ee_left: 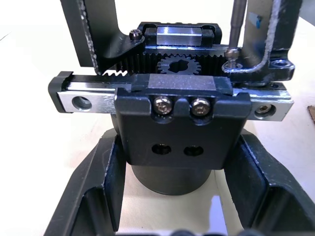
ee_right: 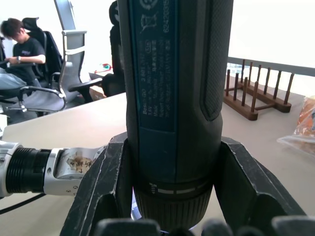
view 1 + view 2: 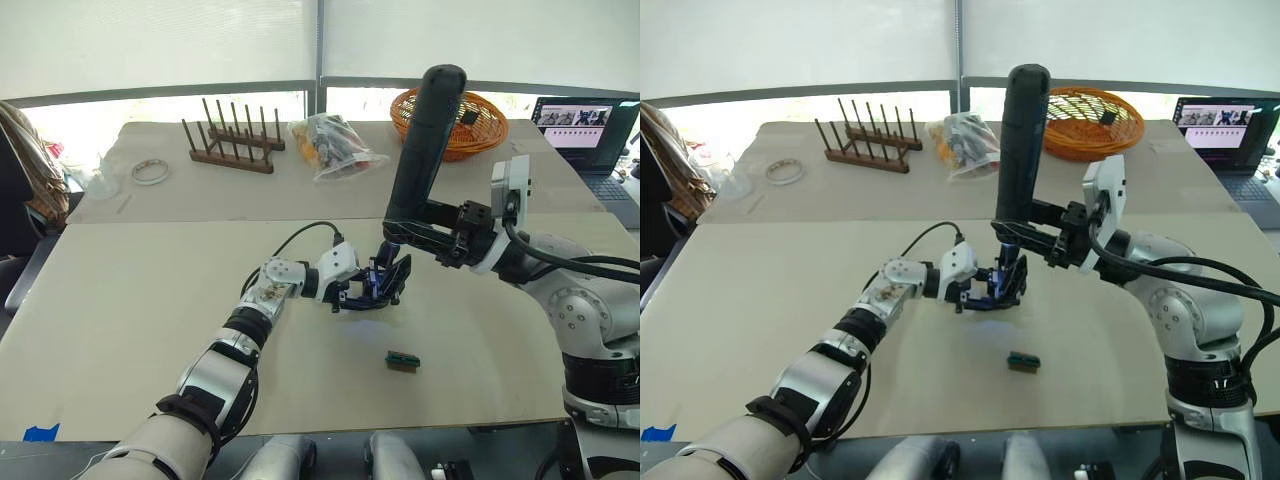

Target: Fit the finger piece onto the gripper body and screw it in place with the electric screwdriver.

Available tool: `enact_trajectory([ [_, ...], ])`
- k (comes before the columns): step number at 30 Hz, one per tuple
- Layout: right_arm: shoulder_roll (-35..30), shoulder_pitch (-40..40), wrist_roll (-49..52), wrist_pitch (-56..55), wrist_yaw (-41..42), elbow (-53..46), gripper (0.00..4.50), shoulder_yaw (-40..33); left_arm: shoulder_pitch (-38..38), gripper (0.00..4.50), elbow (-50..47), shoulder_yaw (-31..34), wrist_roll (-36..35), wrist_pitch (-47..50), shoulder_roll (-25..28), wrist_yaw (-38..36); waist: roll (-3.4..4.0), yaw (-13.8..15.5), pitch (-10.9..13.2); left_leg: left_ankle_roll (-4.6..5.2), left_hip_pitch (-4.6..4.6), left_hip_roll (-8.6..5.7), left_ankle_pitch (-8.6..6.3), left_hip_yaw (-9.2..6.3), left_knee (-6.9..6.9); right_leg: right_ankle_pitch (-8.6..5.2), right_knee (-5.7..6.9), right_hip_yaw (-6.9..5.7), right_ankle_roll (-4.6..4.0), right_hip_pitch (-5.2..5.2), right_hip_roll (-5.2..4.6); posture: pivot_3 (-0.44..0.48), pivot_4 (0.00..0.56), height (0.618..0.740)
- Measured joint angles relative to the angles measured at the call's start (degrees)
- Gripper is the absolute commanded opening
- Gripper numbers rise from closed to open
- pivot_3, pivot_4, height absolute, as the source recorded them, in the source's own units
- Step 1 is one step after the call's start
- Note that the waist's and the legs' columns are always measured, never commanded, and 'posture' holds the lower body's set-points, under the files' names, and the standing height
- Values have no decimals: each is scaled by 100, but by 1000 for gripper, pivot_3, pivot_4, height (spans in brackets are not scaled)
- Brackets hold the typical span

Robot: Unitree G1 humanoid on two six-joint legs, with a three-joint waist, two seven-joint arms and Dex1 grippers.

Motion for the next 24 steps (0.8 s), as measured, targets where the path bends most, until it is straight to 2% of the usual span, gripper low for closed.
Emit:
enact_trajectory([
  [11, -55, 77, -216, 45, -301, -586, 1913, 162, 0, 2282, 0, 11, 2, 0, -17, -5, 0, 4, 0, 0, -3, -2, 0, 0, 0, 0, 0, -4, 0, -3, 3, 0, 150, 740],
  [24, -45, 69, 46, 37, -213, -103, 1913, -146, -1, 2282, 2, 22, 11, 1, -47, 13, 0, 13, 1, 1, -7, -4, 0, 0, 1, 0, -1, -3, 0, -4, 2, 0, 150, 740],
])
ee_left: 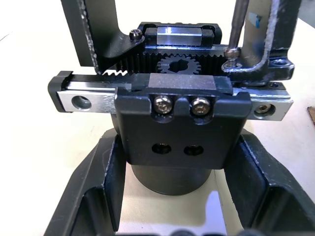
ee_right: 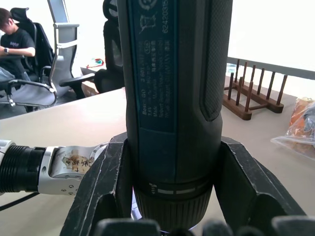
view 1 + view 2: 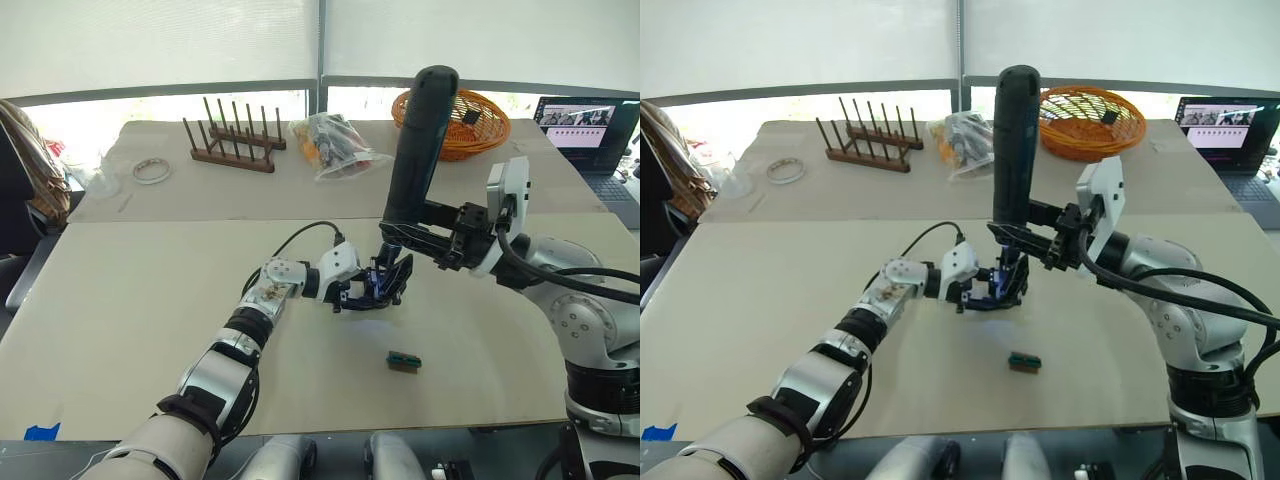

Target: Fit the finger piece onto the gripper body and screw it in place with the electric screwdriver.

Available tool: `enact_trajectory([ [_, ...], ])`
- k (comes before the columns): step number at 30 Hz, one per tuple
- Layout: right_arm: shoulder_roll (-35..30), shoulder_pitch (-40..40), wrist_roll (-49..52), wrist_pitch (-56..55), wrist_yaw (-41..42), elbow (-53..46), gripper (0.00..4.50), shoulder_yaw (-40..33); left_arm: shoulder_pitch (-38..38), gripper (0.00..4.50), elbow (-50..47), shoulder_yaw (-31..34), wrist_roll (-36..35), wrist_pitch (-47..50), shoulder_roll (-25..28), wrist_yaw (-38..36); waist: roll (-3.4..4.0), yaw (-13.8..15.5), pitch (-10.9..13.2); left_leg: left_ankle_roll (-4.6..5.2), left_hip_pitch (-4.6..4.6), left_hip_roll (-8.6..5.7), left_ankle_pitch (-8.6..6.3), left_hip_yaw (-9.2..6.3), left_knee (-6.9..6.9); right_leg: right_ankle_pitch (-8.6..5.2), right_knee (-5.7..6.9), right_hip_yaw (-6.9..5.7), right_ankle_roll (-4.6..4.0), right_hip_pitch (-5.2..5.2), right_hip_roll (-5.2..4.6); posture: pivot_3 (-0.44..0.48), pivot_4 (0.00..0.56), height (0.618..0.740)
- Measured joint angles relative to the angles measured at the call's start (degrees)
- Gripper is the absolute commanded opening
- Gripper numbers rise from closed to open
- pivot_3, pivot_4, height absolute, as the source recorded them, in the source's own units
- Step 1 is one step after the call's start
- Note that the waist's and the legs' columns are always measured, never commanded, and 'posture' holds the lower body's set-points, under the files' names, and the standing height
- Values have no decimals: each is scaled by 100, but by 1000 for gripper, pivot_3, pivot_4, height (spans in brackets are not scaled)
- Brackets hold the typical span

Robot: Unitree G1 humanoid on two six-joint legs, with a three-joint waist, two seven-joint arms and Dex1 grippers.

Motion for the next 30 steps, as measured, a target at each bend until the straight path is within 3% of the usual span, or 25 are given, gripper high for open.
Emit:
enact_trajectory([
  [11, 118, 46, 234, -10, 46, 411, 1913, -159, -2, 2282, 3, 1, 16, 1, 0, 9, 0, 5, 0, 0, 1, 0, 0, 0, 0, 0, 0, 2, 0, 2, -2, 0, 150, 740],
  [19, 246, 499, 182, -10, -375, -585, 1913, -81, -3, 2282, 1, 8, 18, 0, -6, -7, 0, -6, 0, 0, 2, 1, 0, -1, 0, 0, 1, 0, 0, 0, 1, 0, 150, 740],
  [30, 180, 454, -420, -370, -261, -688, 1913, 349, -3, 2282, 3, 8, 44, 1, -41, 16, 0, -3, 0, 0, 8, 0, 0, -2, 0, 0, 1, -5, 0, 5, 6, 0, 150, 740],
])
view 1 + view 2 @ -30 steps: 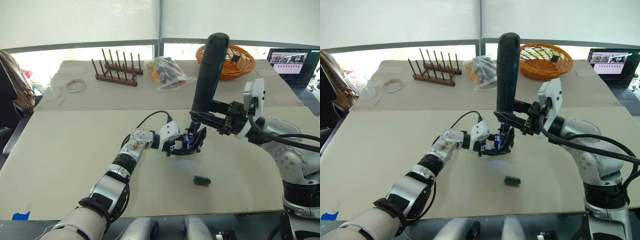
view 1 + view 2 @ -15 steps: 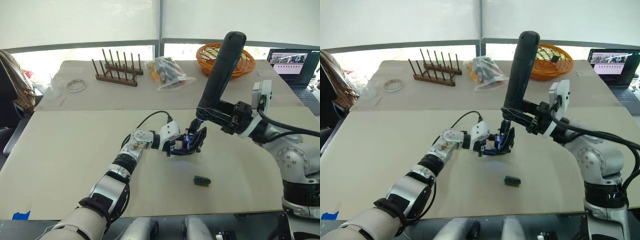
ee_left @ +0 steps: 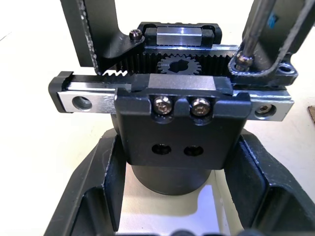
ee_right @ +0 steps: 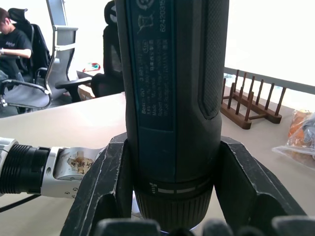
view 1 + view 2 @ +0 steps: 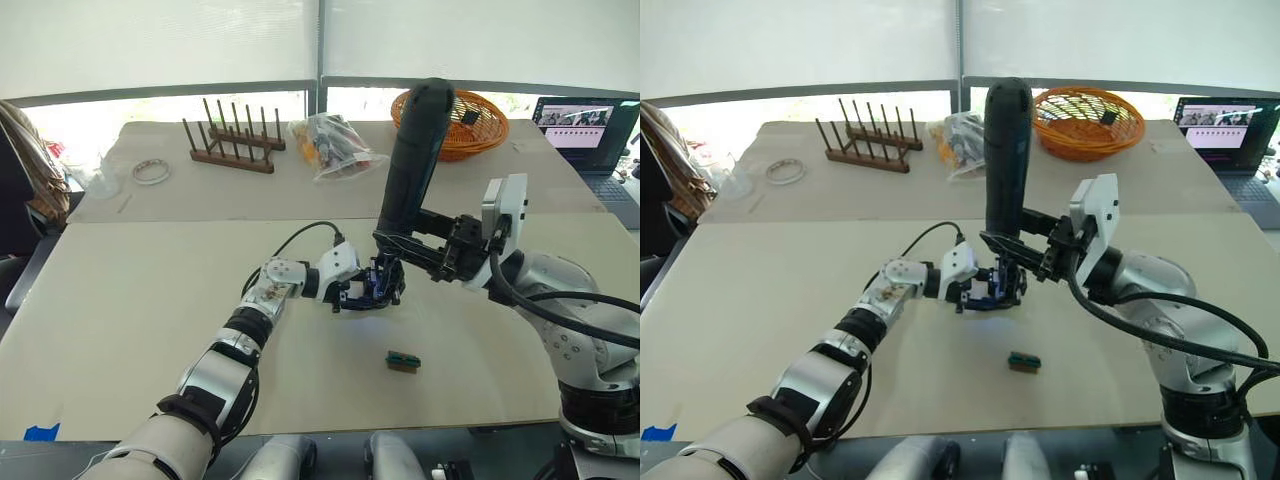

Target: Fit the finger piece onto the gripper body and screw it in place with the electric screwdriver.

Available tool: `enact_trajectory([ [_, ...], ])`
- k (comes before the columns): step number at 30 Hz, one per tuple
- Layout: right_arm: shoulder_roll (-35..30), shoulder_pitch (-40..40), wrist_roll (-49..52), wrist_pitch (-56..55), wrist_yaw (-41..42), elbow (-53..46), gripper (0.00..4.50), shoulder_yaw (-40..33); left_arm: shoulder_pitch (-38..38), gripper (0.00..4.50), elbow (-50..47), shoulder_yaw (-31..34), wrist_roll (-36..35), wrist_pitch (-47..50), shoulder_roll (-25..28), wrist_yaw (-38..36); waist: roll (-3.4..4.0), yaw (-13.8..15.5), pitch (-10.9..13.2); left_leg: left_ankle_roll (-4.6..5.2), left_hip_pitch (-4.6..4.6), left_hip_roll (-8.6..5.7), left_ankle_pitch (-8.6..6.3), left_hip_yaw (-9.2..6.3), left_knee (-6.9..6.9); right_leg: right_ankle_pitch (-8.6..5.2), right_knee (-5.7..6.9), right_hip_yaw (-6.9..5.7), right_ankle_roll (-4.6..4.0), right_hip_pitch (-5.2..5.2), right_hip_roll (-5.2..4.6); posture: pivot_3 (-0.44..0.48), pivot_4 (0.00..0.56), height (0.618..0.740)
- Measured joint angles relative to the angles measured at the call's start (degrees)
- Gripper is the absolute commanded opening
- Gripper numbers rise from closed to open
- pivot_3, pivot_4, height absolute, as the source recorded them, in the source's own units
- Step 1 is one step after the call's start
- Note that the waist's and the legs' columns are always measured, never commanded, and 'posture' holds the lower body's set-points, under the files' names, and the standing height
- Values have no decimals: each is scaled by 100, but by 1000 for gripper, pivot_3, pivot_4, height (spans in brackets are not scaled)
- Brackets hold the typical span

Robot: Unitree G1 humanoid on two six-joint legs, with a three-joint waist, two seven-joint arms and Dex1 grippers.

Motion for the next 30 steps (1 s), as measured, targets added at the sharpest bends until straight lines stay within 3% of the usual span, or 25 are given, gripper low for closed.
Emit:
enact_trajectory([
  [30, -215, -124, -94, -136, 402, 465, 1913, 16, 0, 2282, 71, 0, 63, 2, -36, 72, -15, 59, -10, 7, 31, -1, -5, 0, -3, 0, -5, 5, 0, 11, -3, 0, 150, 740],
])
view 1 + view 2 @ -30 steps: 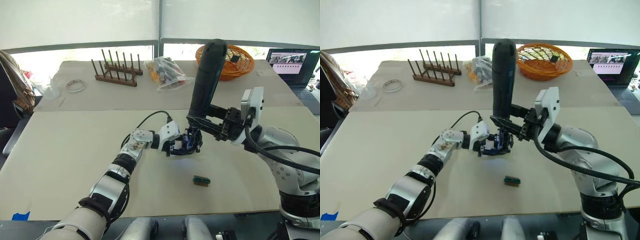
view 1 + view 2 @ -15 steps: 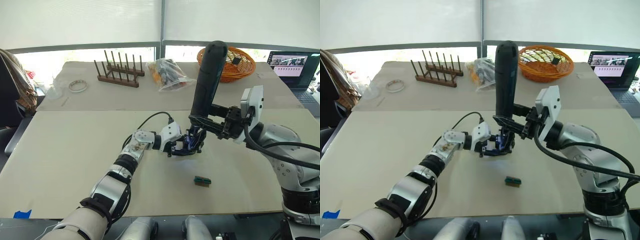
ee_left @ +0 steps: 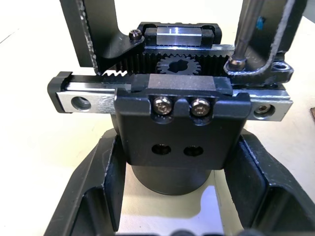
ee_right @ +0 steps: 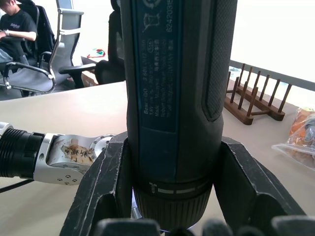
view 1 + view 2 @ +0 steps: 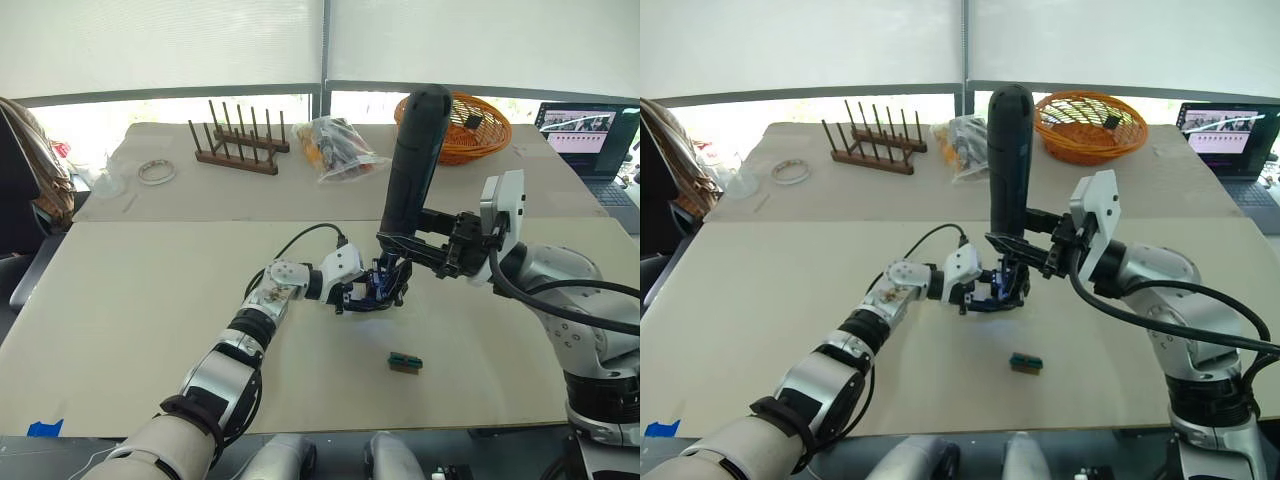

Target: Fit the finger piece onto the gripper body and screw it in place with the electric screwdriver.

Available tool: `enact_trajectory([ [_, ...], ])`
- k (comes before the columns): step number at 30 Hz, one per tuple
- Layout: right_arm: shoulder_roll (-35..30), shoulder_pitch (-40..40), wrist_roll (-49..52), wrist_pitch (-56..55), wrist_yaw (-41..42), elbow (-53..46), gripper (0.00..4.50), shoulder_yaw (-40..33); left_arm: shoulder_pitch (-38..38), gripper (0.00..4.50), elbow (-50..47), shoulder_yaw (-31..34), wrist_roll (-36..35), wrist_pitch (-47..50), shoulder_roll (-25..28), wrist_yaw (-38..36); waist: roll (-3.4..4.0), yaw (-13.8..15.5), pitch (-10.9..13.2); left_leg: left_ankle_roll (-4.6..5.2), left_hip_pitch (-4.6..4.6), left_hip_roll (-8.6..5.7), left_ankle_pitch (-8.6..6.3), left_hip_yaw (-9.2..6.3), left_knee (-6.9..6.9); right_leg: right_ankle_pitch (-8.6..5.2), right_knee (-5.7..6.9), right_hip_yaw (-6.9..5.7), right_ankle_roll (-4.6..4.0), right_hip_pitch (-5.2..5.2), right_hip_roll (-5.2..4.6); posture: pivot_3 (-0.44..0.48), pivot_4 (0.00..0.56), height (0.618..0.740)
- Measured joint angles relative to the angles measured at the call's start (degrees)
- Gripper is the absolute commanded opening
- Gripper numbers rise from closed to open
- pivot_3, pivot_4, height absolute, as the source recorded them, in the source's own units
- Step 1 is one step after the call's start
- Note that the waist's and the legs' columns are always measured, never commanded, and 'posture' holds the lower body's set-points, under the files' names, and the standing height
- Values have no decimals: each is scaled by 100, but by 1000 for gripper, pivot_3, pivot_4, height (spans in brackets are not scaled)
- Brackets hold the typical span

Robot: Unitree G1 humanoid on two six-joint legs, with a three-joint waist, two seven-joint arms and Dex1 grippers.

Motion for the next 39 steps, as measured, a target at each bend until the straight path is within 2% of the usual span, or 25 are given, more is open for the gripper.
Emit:
enact_trajectory([
  [12, -111, -47, 1, -137, 35, -40, 1913, -25, 0, 2282, -3, 9, -3, -18, 3, -14, 0, 2, 0, 0, -10, 0, 0, 1, 0, 0, 0, 0, 0, -2, 0, 0, 150, 740],
  [18, -378, -253, 406, 221, 57, -128, 1913, -175, -17, 2282, -19, 32, -8, -104, 8, -68, 1, -8, 4, 0, -53, -1, 1, 1, 1, 0, 2, -2, 0, -31, -5, 0, 150, 740],
  [21, -489, -454, 484, 227, 60, -179, 1913, -474, -20, 2282, -16, 36, -11, -104, 18, -104, 2, -18, 4, 0, -58, -1, 1, 1, 1, 1, 3, -5, 0, -37, -5, 0, 150, 740],
  [28, -372, -670, 732, 247, -77, -278, 1913, -708, -46, 2282, 15, 43, 3, -102, 24, -126, 2, -28, 5, -1, -58, 0, 1, 1, 2, 0, 2, -2, 1, -34, -9, 0, 150, 740],
  [30, -309, -759, 1078, 402, -218, -286, 1913, -765, -67, 2282, 34, 44, 10, -93, 24, -111, 1, -31, 5, -1, -57, 0, 1, 1, 2, 0, 2, 0, 0, -34, -11, 0, 150, 740],
  [32, -229, -854, 1421, 567, -396, -306, 1913, -847, -85, 3323, 39, 43, 13, -39, 27, -122, 2, -31, 5, -1, -57, 0, 1, 1, 2, 1, 2, 0, 0, -33, -11, 0, 150, 740],
  [35, -172, -1138, 2080, 833, -762, -396, 1913, -965, -93, 4478, 46, 43, 21, 56, 101, -156, 2, -58, 5, -1, -59, 1, 1, 0, 1, 1, 3, 1, 0, -37, -13, 0, 150, 740],
  [39, -331, -1113, 2867, 1144, -811, -754, 1913, -1011, -80, 4500, -263, 69, -32, 216, 519, -528, 2, -93, 5, -2, -58, 9, 1, 0, -11, 1, 5, 3, 0, -38, -14, 0, 150, 740],
])
